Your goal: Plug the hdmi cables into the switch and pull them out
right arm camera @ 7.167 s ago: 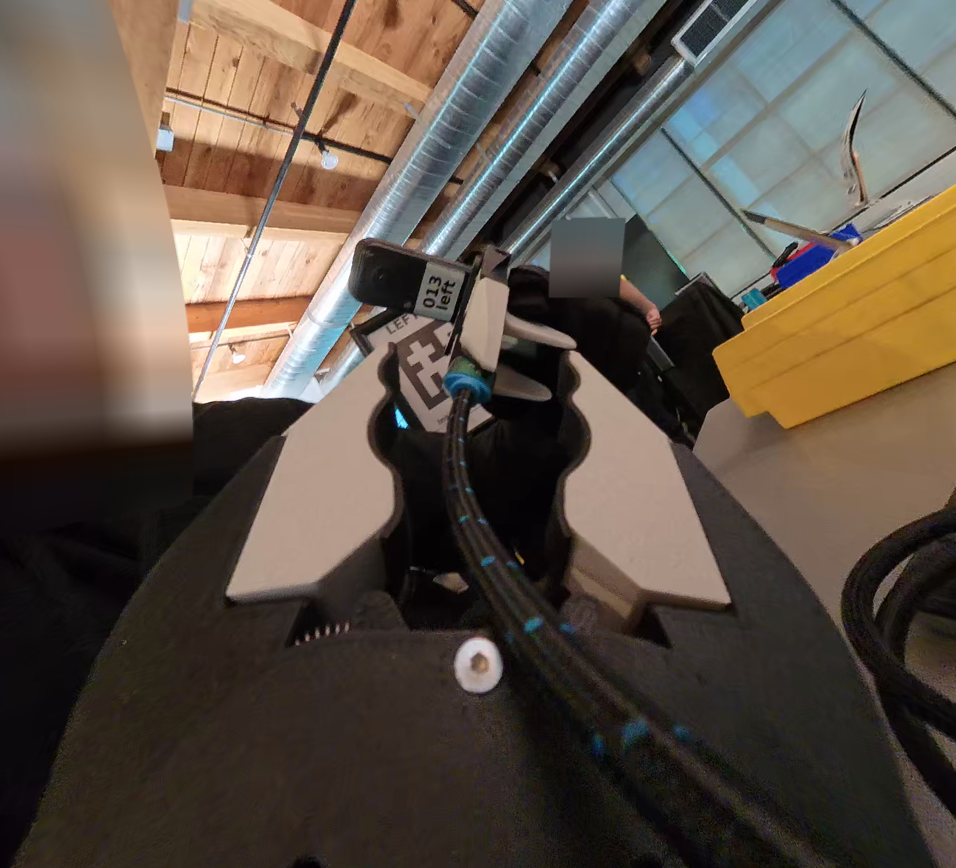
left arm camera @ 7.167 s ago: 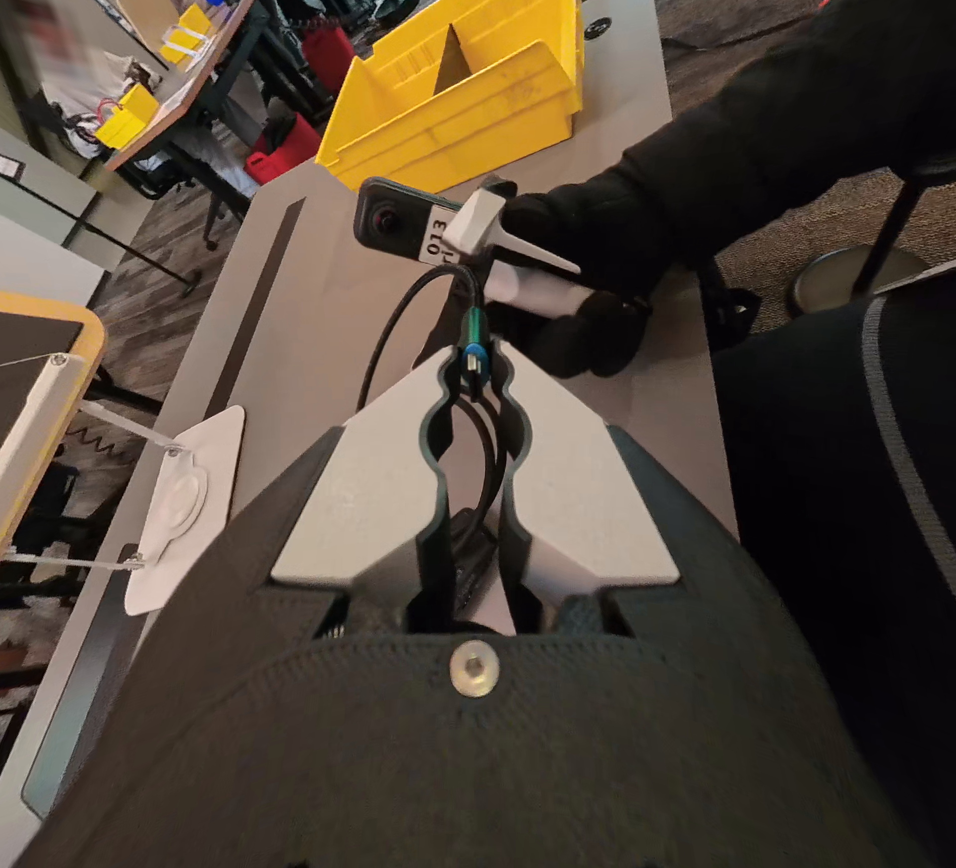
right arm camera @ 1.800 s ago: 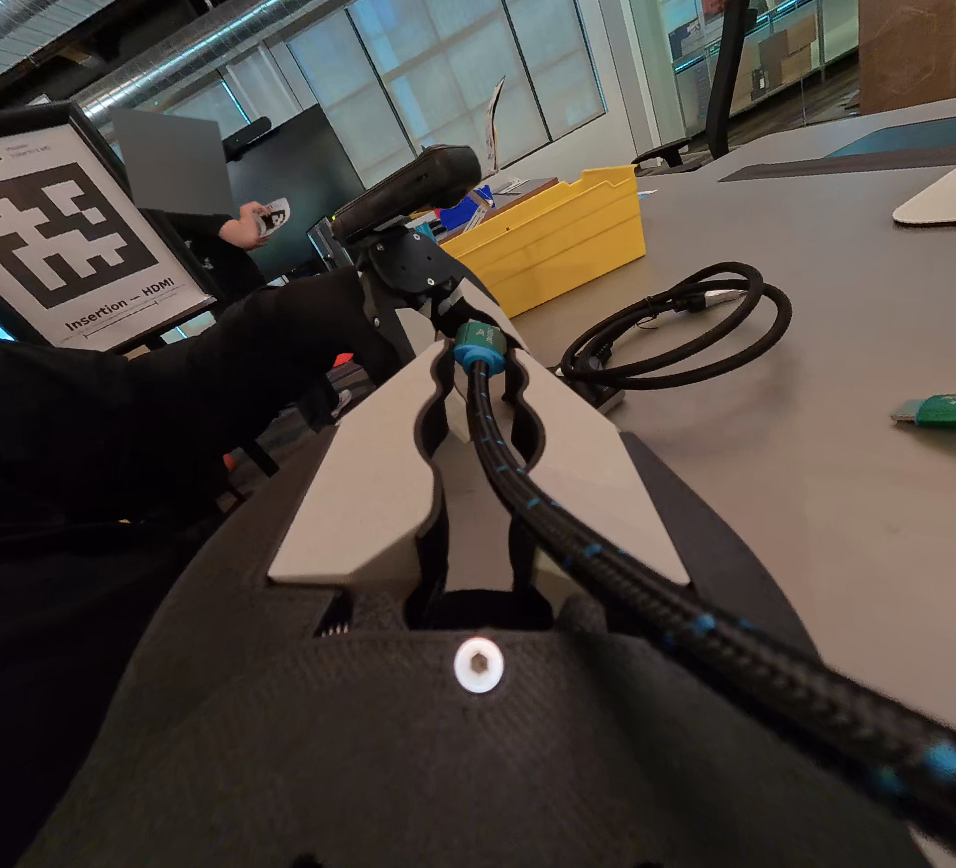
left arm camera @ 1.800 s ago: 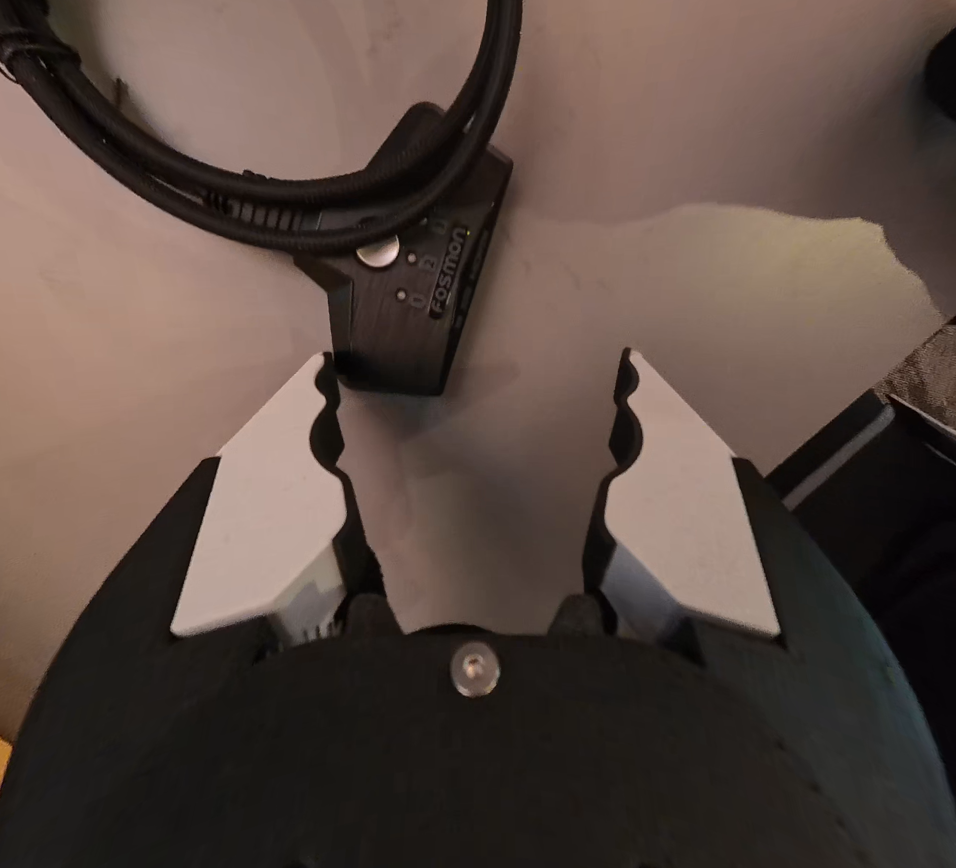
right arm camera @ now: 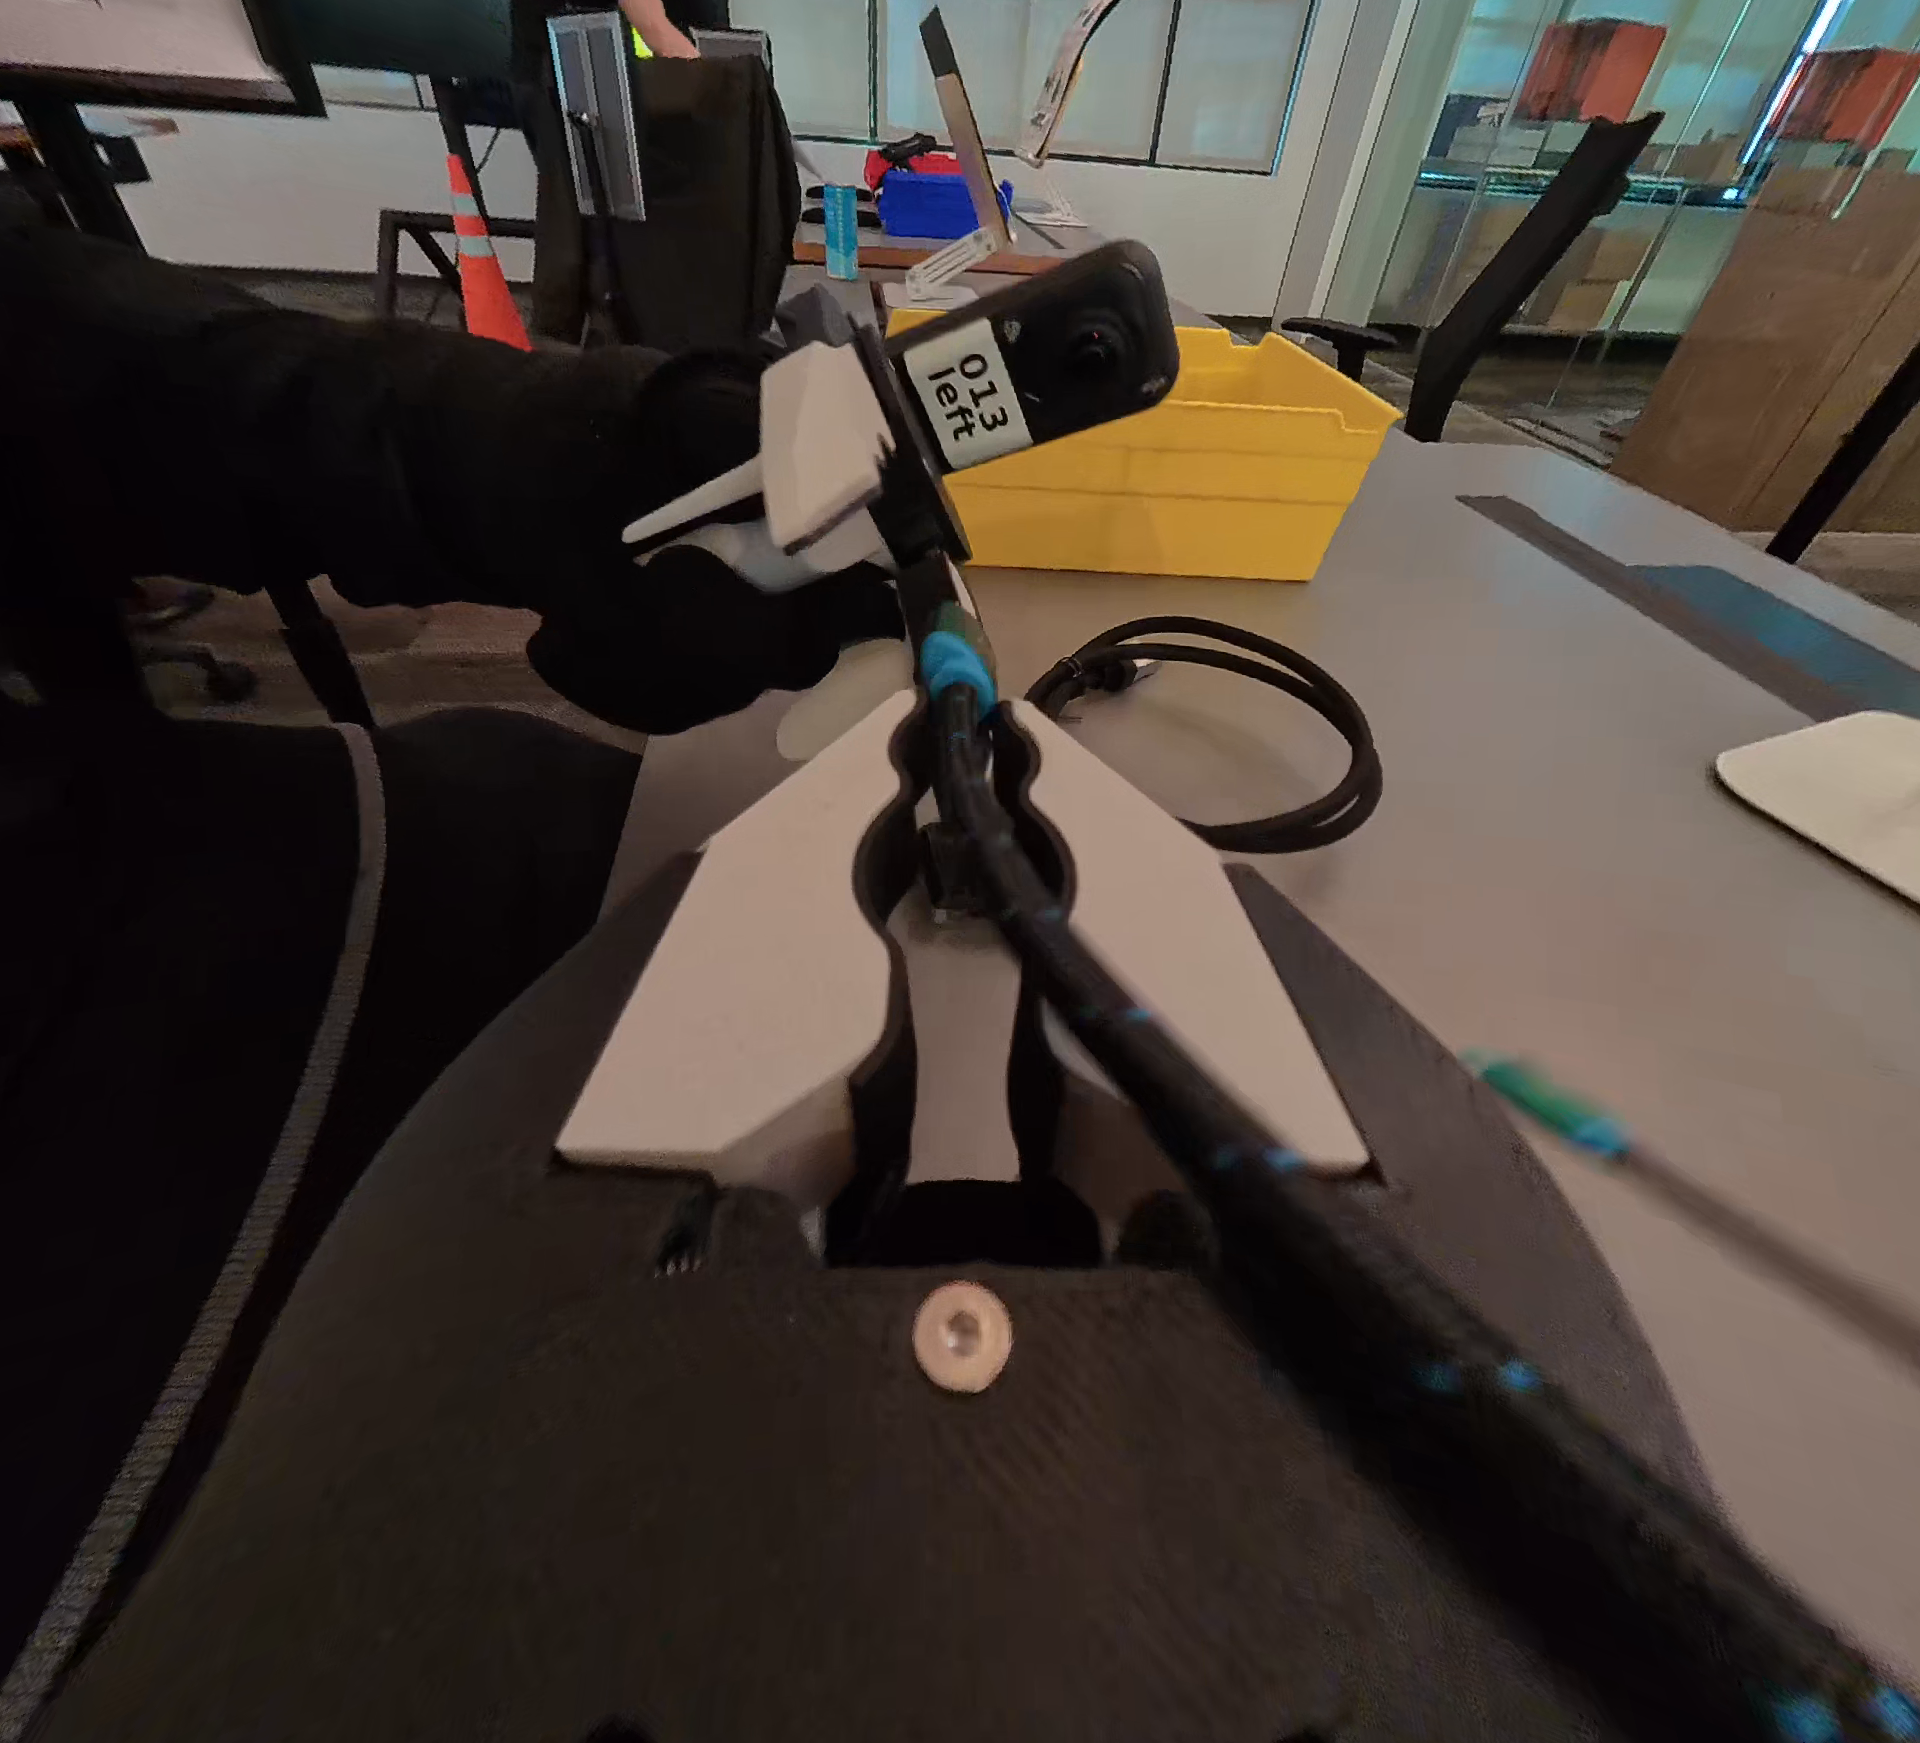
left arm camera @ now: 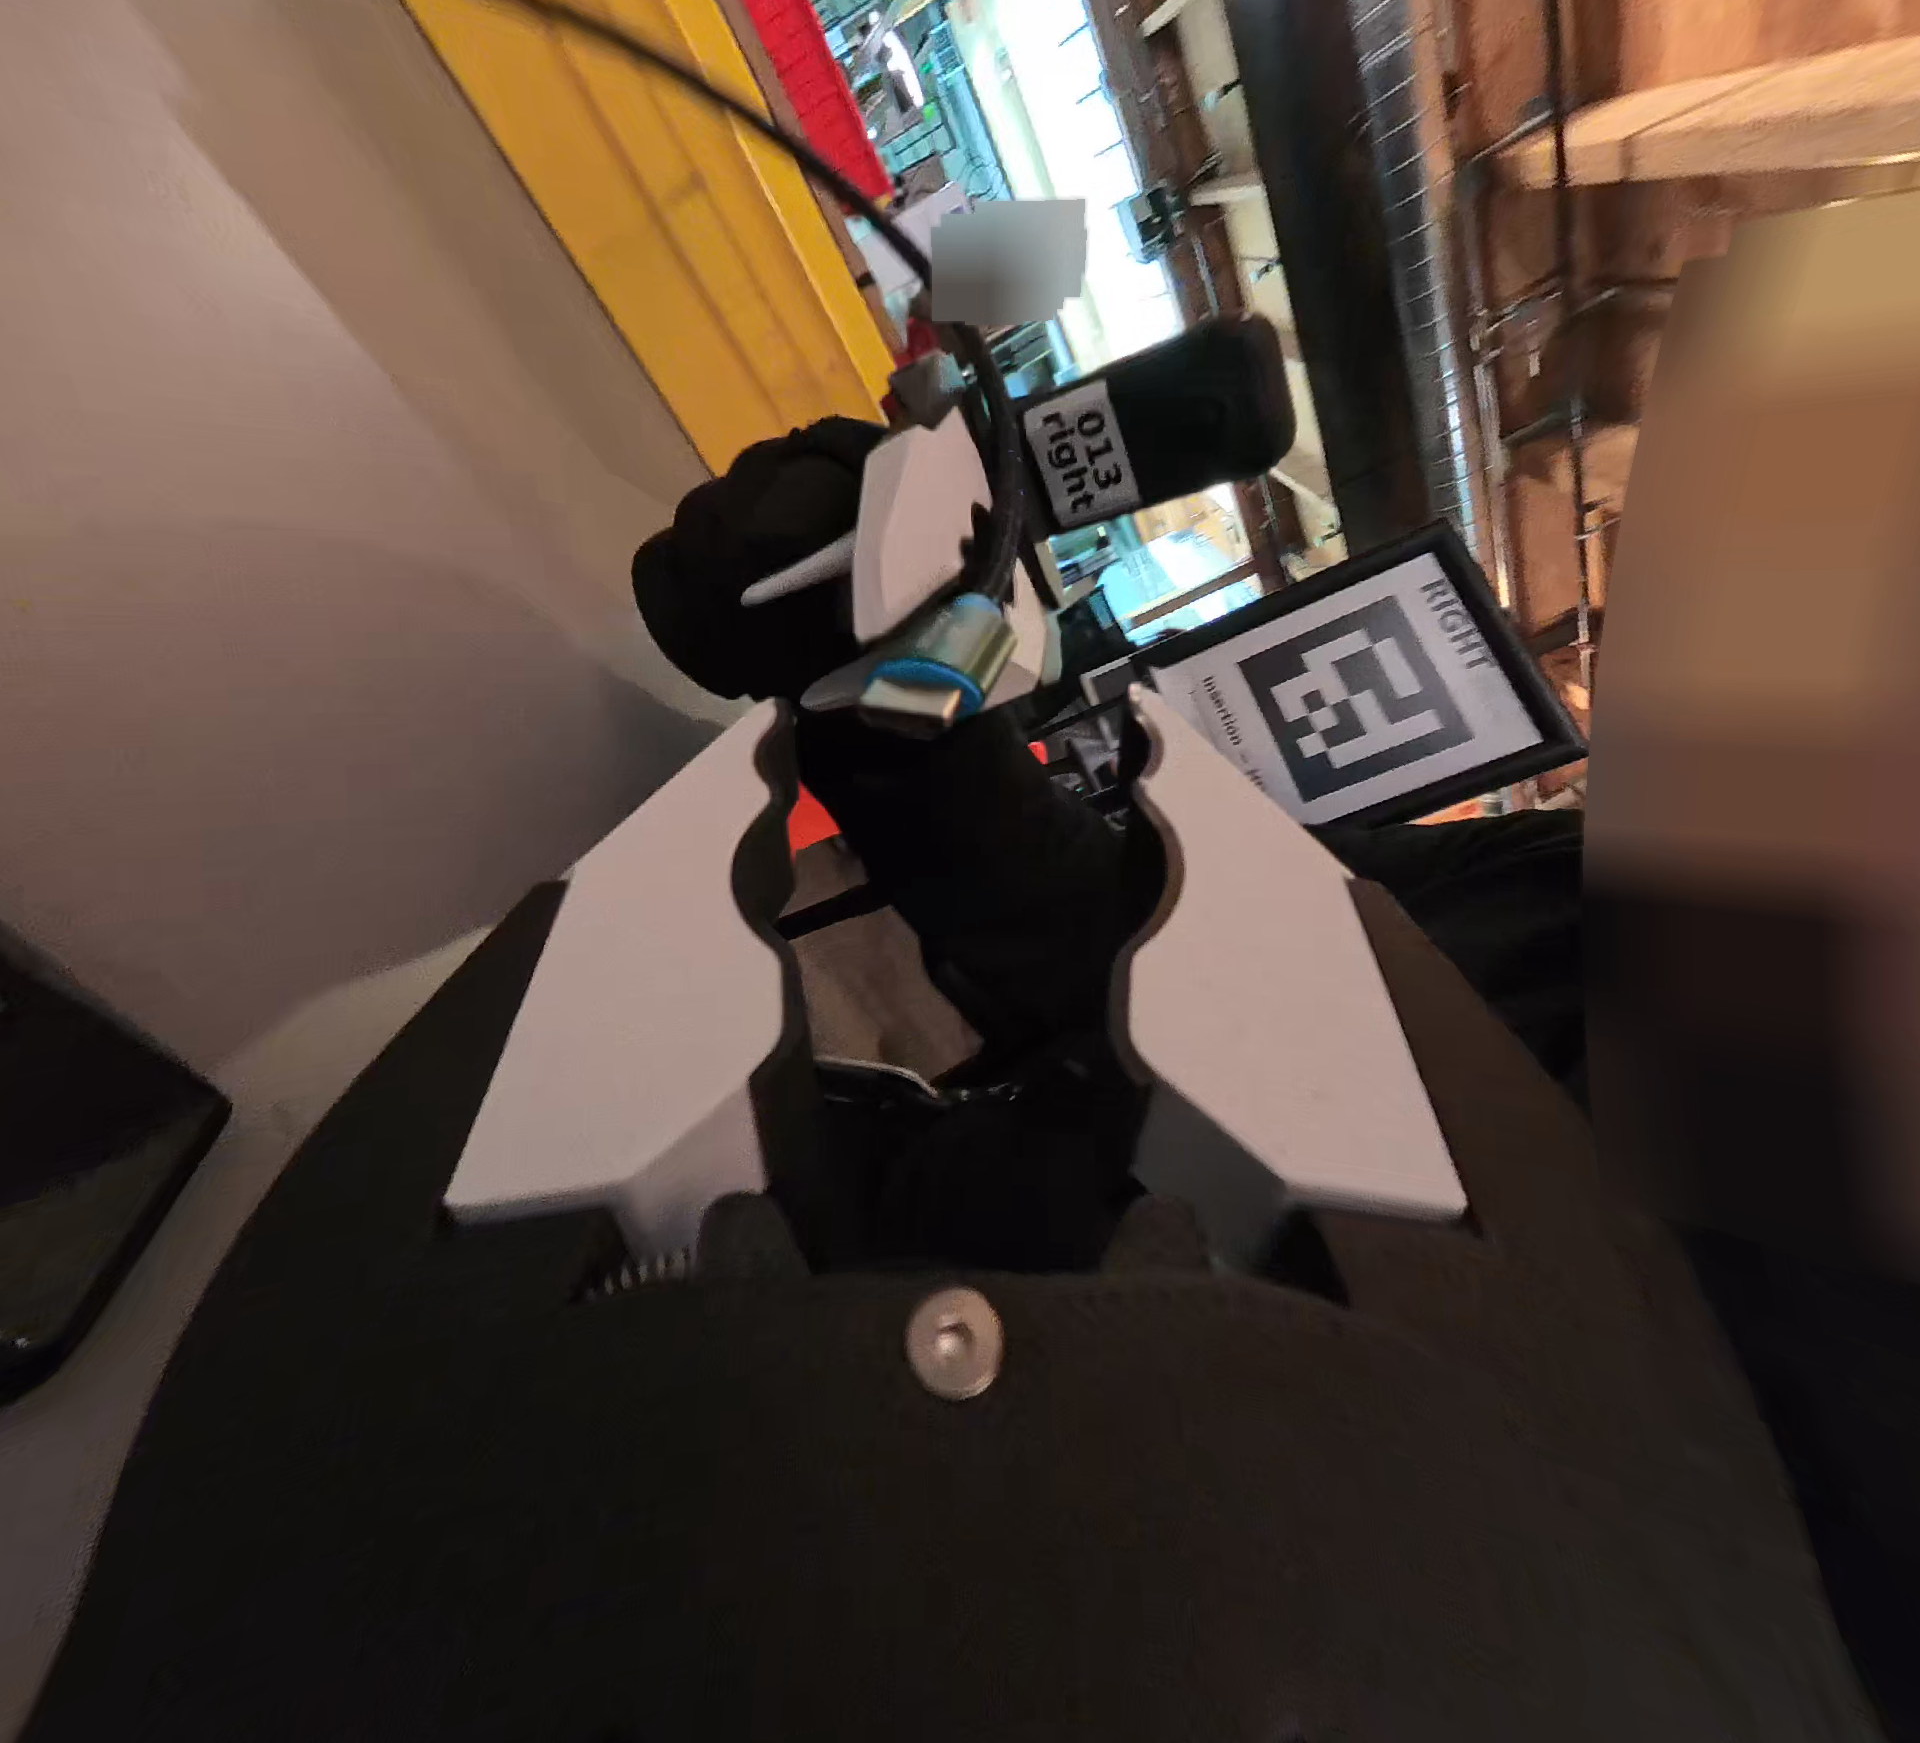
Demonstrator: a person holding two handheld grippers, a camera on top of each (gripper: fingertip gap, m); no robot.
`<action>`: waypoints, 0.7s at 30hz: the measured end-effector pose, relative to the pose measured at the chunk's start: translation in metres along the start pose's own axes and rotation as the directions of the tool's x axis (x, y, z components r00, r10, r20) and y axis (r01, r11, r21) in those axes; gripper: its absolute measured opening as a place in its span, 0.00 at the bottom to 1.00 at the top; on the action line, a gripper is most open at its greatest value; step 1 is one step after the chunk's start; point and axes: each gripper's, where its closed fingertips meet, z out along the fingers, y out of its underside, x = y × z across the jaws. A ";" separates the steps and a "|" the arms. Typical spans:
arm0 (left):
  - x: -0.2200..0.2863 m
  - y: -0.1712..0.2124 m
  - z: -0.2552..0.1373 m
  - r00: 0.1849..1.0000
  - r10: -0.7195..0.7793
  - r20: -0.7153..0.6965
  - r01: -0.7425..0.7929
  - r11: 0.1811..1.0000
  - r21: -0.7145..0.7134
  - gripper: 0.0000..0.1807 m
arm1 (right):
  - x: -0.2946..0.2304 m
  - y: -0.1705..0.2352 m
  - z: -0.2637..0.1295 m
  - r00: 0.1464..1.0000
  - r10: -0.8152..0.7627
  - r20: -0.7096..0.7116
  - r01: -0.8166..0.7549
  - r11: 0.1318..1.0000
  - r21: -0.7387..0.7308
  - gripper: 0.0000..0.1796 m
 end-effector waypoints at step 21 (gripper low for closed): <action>-0.015 0.007 -0.001 0.988 -0.103 -0.114 0.100 0.995 -0.027 0.14 | -0.004 0.018 0.012 0.999 -0.042 0.009 0.043 0.997 -0.066 0.03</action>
